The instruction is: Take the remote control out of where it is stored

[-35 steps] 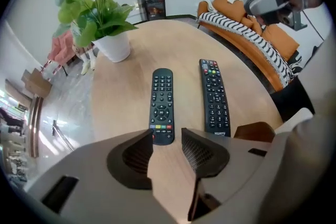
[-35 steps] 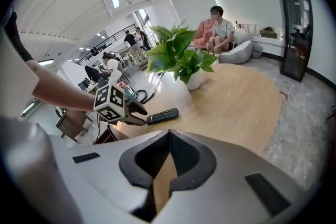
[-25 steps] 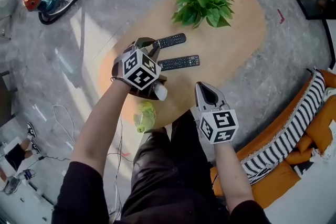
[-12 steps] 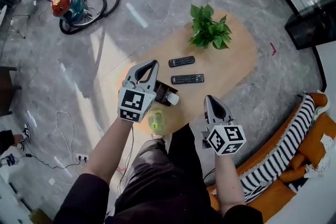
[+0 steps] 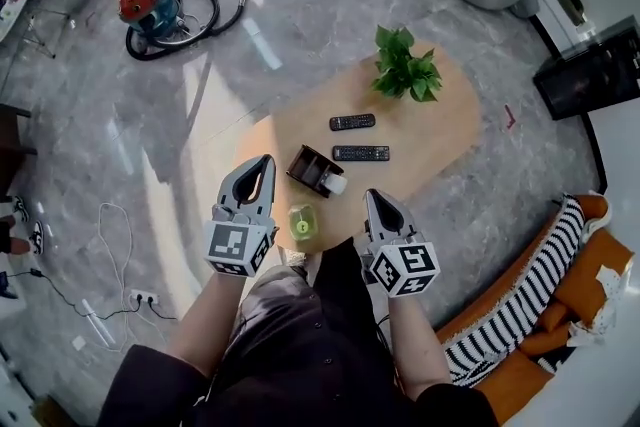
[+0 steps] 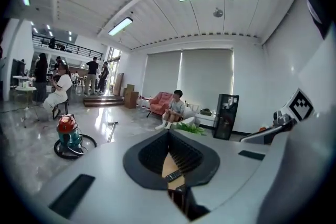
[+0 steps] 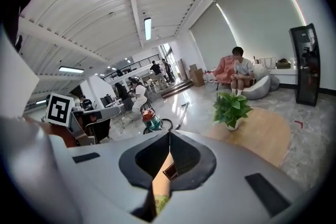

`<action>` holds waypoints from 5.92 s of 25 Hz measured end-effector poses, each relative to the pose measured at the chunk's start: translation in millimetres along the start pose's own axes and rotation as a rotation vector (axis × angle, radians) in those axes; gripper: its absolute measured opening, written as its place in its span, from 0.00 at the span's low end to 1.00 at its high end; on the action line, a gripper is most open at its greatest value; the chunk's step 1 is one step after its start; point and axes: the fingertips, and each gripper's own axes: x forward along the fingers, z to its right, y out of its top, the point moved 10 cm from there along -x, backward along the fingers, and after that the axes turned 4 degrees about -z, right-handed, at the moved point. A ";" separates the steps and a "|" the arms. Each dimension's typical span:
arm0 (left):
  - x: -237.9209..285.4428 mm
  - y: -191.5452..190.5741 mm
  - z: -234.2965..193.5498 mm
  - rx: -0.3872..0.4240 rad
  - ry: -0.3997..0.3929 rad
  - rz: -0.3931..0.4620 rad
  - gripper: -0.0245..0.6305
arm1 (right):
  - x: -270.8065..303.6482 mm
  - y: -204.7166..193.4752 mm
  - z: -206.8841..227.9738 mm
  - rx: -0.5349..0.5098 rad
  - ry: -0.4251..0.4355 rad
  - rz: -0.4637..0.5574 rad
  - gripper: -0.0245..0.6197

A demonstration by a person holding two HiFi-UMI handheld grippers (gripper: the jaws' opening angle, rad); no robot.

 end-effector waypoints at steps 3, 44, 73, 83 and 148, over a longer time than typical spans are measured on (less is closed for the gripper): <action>-10.6 -6.2 -2.6 0.012 -0.007 -0.010 0.05 | -1.0 3.3 -7.6 -0.040 0.000 -0.008 0.05; -44.9 -76.2 -13.2 -0.119 0.132 -0.208 0.05 | 174.0 -171.2 104.7 0.585 -0.163 -0.601 0.36; -27.7 -63.9 14.9 -0.033 -0.092 -0.222 0.05 | 101.6 -138.6 94.2 0.621 -0.244 -0.391 0.22; 21.3 -68.6 36.4 0.011 -0.190 -0.309 0.05 | 104.6 -128.4 135.5 -0.260 -0.274 -0.623 0.22; 0.0 -43.6 29.1 -0.049 -0.124 -0.180 0.05 | 89.0 -94.4 81.5 -0.668 -0.040 -0.478 0.29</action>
